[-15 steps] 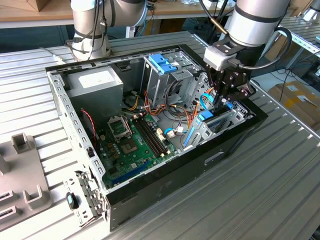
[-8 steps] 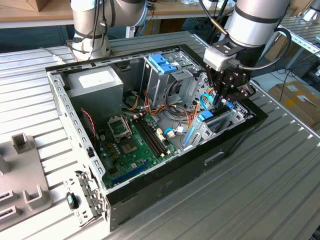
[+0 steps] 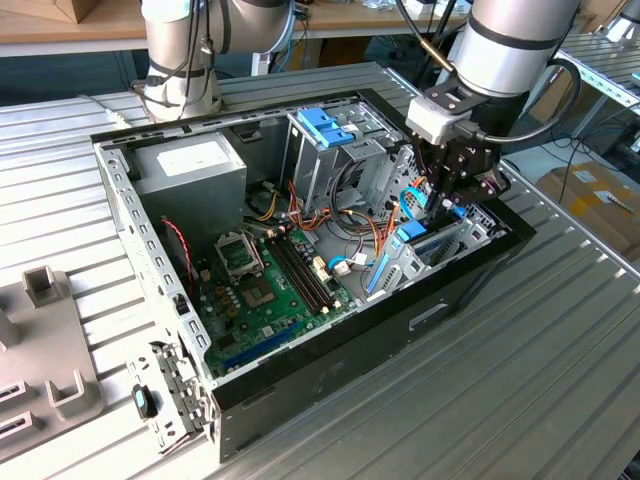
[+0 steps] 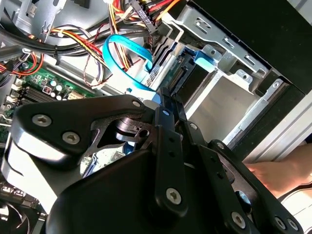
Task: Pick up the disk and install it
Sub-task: 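Insert the first disk wire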
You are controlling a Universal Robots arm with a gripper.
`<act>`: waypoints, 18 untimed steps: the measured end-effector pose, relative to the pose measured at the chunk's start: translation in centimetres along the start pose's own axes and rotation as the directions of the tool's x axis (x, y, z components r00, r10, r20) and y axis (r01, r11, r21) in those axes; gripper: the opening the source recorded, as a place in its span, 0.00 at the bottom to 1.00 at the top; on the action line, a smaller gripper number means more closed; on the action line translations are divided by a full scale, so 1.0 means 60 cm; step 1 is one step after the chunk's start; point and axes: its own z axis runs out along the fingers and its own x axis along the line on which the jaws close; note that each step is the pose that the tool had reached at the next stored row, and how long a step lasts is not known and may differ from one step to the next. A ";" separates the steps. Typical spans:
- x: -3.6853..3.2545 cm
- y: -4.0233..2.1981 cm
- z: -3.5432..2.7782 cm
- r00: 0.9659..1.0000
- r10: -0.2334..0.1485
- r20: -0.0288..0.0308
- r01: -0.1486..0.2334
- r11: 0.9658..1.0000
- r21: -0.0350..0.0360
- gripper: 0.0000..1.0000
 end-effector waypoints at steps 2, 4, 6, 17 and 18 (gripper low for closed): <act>0.000 0.000 0.003 1.000 0.000 0.000 0.000 1.000 0.000 0.16; 0.000 0.001 0.005 1.000 0.000 0.000 0.000 1.000 0.000 0.16; 0.000 0.001 0.005 1.000 0.000 0.000 0.000 1.000 0.000 0.16; 0.000 0.001 0.006 1.000 0.000 0.000 0.000 1.000 0.000 0.29; 0.000 0.001 0.005 1.000 0.000 0.000 0.000 1.000 0.000 0.29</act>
